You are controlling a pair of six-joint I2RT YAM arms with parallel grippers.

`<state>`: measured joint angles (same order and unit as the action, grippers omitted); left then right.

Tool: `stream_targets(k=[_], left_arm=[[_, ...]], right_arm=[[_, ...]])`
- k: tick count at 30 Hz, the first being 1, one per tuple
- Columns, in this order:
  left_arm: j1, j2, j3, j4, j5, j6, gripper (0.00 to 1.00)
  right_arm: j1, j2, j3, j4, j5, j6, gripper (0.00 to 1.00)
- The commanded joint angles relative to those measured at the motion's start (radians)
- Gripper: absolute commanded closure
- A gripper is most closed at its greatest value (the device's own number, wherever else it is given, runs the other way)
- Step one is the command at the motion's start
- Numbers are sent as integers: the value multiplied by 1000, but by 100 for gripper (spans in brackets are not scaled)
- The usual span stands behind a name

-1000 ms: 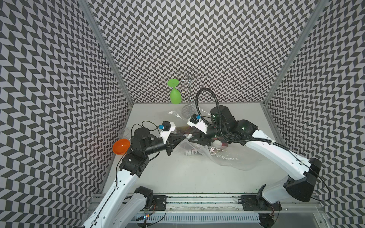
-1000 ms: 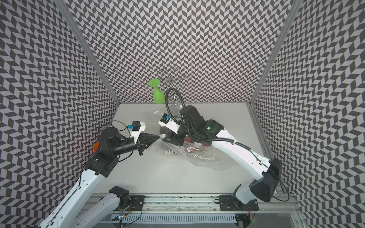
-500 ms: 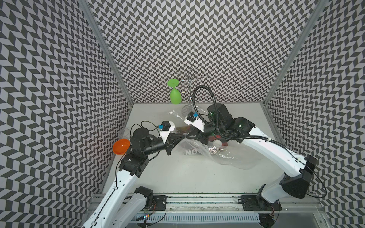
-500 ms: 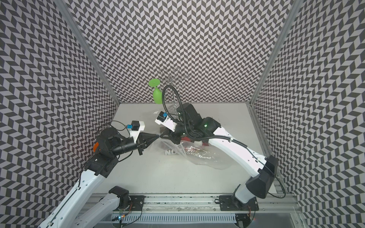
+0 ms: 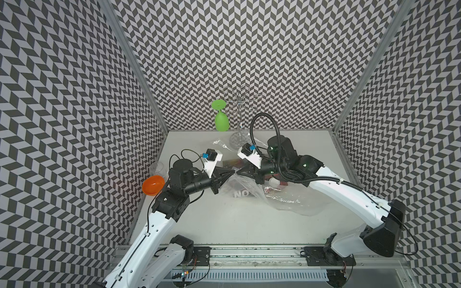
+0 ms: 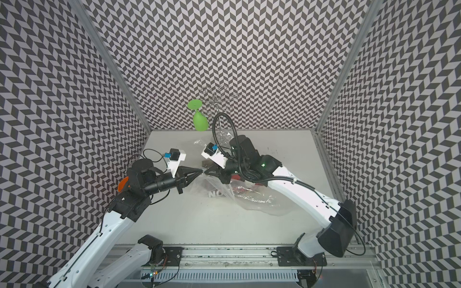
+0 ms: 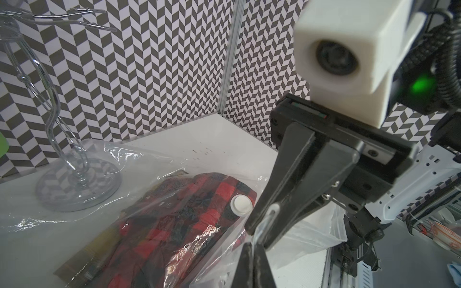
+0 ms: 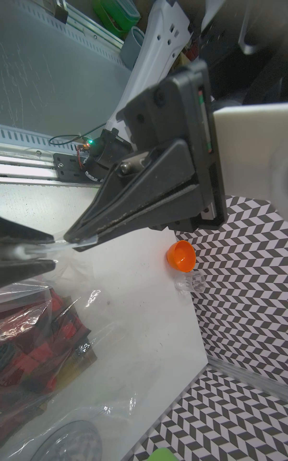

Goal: Place the folded shirt into the vacuum bag
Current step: Close the vacuum bag at the center of the board.

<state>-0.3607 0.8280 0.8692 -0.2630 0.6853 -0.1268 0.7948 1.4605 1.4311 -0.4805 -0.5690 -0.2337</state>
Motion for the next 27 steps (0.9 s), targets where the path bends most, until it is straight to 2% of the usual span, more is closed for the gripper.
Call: stream_targets(k=[1,8,13,20,27], left_arm=[[31,-23,83,54,-113,-22,100],[29,-18,138,54,-105,-24,100],[24,-18,179,41,-125,-5,100],[10,-9,248,9,-200,46,100],[4,-1,294,47,-259,25,100]], right_arm=[[-40,-58,-53,-92,-5,-16,100],[-40,-68,-83,-113,4,-21,100],[-40,-60,-69,-168,77,-46,100],[-39,-67,-24,-238,137,-58,100],[-37,-74,-22,-270,181,-69,100]])
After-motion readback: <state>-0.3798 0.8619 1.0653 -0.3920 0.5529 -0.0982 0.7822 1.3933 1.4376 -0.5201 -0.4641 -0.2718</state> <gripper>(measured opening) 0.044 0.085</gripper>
